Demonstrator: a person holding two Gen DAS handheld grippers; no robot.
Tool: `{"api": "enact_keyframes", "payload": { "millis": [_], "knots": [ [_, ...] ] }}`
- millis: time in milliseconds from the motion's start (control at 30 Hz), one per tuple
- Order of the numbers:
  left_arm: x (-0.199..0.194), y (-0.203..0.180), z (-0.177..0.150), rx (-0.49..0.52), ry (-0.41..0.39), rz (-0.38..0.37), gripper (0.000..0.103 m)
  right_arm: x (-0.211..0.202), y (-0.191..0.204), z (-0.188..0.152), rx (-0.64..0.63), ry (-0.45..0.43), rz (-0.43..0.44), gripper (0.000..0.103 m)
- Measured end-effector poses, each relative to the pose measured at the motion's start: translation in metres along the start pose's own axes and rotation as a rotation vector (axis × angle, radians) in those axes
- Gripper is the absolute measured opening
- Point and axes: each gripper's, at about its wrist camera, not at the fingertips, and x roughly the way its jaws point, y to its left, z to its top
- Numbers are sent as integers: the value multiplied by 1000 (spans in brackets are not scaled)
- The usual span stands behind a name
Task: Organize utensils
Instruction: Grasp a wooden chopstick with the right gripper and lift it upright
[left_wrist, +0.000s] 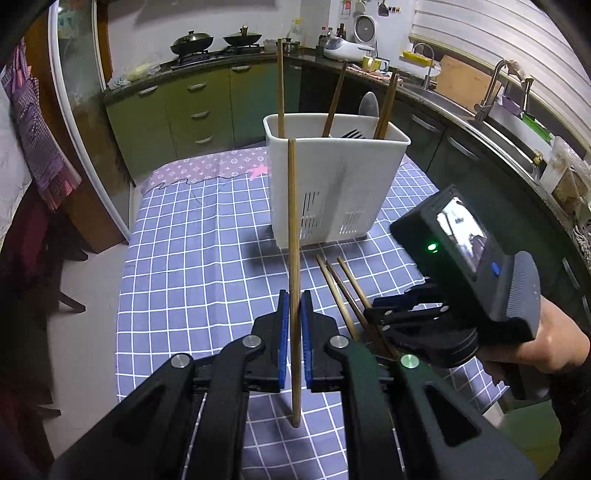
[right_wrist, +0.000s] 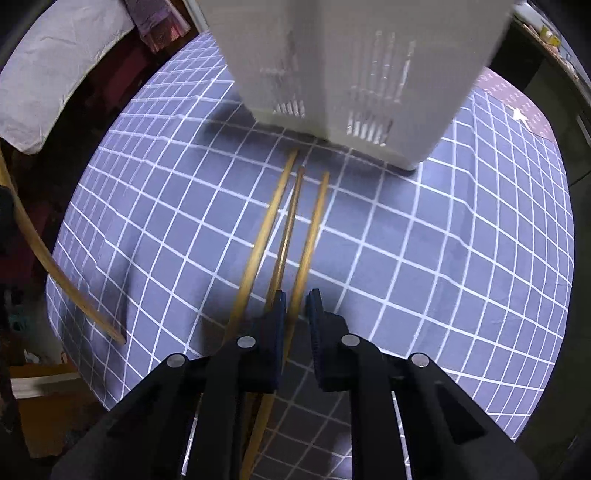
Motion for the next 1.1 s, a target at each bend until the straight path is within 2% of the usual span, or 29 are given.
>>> {"api": "enact_keyframes", "payload": {
  "millis": [167, 367, 600, 767, 933, 1100],
  "knots": [
    [-3, -1, -1, 12, -3, 1, 6, 1, 3, 1, 5, -11, -19, 9],
    [-8, 1, 0, 18, -25, 7, 6, -33, -1, -6, 28, -122, 17, 7],
    [-17, 3, 0, 22, -56, 4, 6, -118, -16, -34, 57, -384, 37, 7],
    [-23, 3, -1, 28, -75, 1, 6, -151, -29, -63, 81, -509, 35, 7],
    [-28, 1, -4, 39, -88, 0, 6, -165, -26, -90, 83, -576, 10, 7],
    [-32, -1, -7, 52, -98, -4, 6, -172, -25, -106, 86, -595, 20, 7]
  ]
}}
